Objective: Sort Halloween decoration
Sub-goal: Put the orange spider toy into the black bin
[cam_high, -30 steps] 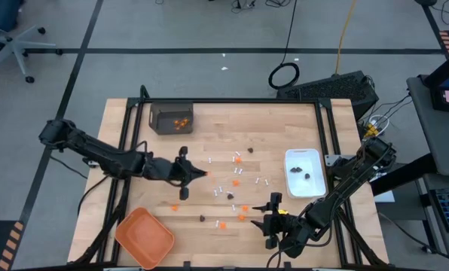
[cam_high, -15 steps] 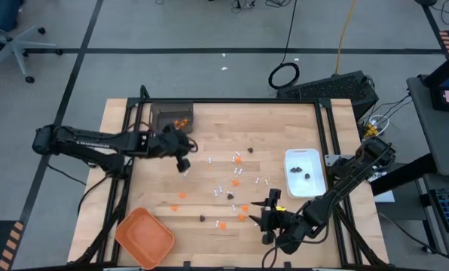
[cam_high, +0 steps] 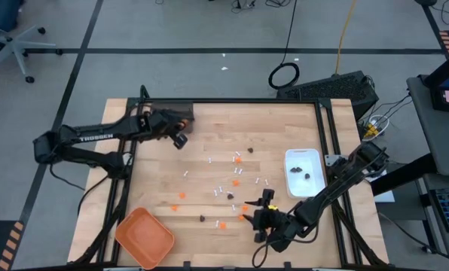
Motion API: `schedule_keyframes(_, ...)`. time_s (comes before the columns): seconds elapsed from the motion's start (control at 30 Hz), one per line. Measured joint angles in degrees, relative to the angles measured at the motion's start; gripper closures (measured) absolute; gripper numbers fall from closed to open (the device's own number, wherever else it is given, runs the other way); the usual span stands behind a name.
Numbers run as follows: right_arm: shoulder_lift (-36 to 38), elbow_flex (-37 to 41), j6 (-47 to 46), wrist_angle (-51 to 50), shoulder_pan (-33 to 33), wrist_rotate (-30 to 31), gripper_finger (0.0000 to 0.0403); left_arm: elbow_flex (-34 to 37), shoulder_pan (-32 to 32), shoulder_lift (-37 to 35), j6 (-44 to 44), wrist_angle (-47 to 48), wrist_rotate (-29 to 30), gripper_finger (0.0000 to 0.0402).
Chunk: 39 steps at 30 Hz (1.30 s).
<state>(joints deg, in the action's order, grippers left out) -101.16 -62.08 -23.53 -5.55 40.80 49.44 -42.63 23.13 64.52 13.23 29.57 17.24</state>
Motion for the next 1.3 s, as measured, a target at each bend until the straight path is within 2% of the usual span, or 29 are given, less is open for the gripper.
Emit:
schedule_keyframes(0.23,-1.82,0.0,8.54,11.47,0.13,-1.63,0.0204,0.0,6.82,0.0,0.0,1.21,-0.42,0.0402)
schedule_keyframes(0.47,-1.86,0.0,9.44,13.74,0.15,-1.69,0.0204,0.22,9.91,0.0,1.97,2.46,-0.69,0.0397)
schedule_keyframes(0.6,-1.86,0.0,8.01,13.93,0.17,-1.86,0.0204,0.26,10.19,0.0,2.91,3.53,-0.6,0.0363)
schedule_keyframes(0.73,-1.86,0.0,7.69,14.37,0.17,-3.5,0.0204,0.26,10.13,0.0,3.62,2.67,3.47,0.032)
schedule_keyframes(0.83,-1.86,0.0,6.41,14.35,0.17,-4.75,0.0204,0.26,9.48,-0.05,4.04,1.65,3.86,0.0302)
schedule_keyframes(1.03,-1.86,0.0,6.75,13.78,0.75,-4.93,0.0204,0.28,3.78,-0.28,4.15,-0.71,0.02,0.0297)
schedule_keyframes(1.3,-1.85,0.0,6.91,8.28,0.47,-6.06,0.0204,0.31,-14.73,-0.29,5.58,-5.0,0.85,0.0297)
